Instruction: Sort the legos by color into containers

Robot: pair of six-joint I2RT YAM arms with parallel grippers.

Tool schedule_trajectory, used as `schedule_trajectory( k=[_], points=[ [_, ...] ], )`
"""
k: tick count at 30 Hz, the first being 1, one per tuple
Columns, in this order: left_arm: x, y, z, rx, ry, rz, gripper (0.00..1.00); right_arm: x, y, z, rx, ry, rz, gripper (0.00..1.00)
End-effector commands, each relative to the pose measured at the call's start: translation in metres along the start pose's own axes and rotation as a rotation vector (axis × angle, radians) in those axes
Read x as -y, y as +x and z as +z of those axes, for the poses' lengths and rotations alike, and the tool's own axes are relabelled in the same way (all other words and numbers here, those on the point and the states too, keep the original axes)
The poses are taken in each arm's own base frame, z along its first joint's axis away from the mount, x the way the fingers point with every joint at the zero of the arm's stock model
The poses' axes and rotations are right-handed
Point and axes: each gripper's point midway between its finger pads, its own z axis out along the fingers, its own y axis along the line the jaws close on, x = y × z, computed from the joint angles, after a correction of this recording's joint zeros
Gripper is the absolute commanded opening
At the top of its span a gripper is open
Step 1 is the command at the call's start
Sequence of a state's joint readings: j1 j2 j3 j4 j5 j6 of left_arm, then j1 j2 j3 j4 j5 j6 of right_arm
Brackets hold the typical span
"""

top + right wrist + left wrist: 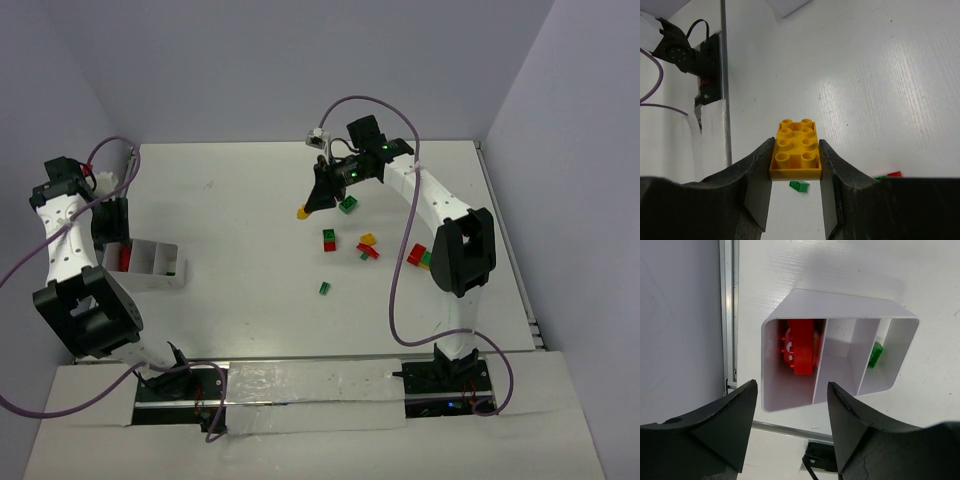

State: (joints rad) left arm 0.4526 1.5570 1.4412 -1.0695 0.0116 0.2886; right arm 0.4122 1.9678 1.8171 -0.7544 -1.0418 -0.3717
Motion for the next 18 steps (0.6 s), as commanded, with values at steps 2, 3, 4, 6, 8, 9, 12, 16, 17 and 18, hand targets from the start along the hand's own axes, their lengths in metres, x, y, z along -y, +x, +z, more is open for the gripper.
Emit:
schedule_trajectory(
  k=[2, 3, 4, 6, 8, 9, 12, 16, 17, 18],
  points=[
    [0.003, -0.033, -0.023, 0.125, 0.032, 0.008, 0.68, -0.008, -0.023, -0.008, 0.054, -0.024, -0.052, 0.00],
    [0.011, -0.040, -0.031, 0.163, 0.075, 0.021, 0.69, -0.008, -0.025, -0.008, 0.063, -0.026, -0.043, 0.00],
    [0.025, -0.051, -0.045, 0.230, 0.157, 0.042, 0.70, -0.008, -0.031, -0.008, 0.085, -0.026, -0.054, 0.00],
    [0.054, -0.069, -0.071, 0.337, 0.307, 0.084, 0.70, -0.015, -0.037, -0.007, 0.117, -0.049, -0.002, 0.00],
    [0.075, -0.081, -0.088, 0.395, 0.402, 0.110, 0.71, -0.018, -0.050, -0.007, 0.172, -0.064, 0.036, 0.00],
    [0.098, -0.085, -0.096, 0.408, 0.474, 0.131, 0.71, -0.023, -0.057, -0.007, 0.202, -0.091, 0.060, 0.00],
    [0.168, -0.101, -0.127, 0.482, 0.697, 0.184, 0.70, -0.033, -0.091, -0.010, 0.345, -0.158, 0.109, 0.00],
    [0.237, -0.102, -0.153, 0.504, 0.902, 0.275, 0.69, -0.040, -0.111, -0.011, 0.411, -0.282, 0.256, 0.00],
    [0.253, -0.098, -0.160, 0.491, 0.975, 0.298, 0.69, -0.044, -0.117, -0.013, 0.432, -0.322, 0.280, 0.00],
    [0.263, -0.097, -0.167, 0.495, 1.026, 0.318, 0.69, -0.050, -0.124, -0.017, 0.448, -0.353, 0.286, 0.00]
  ],
)
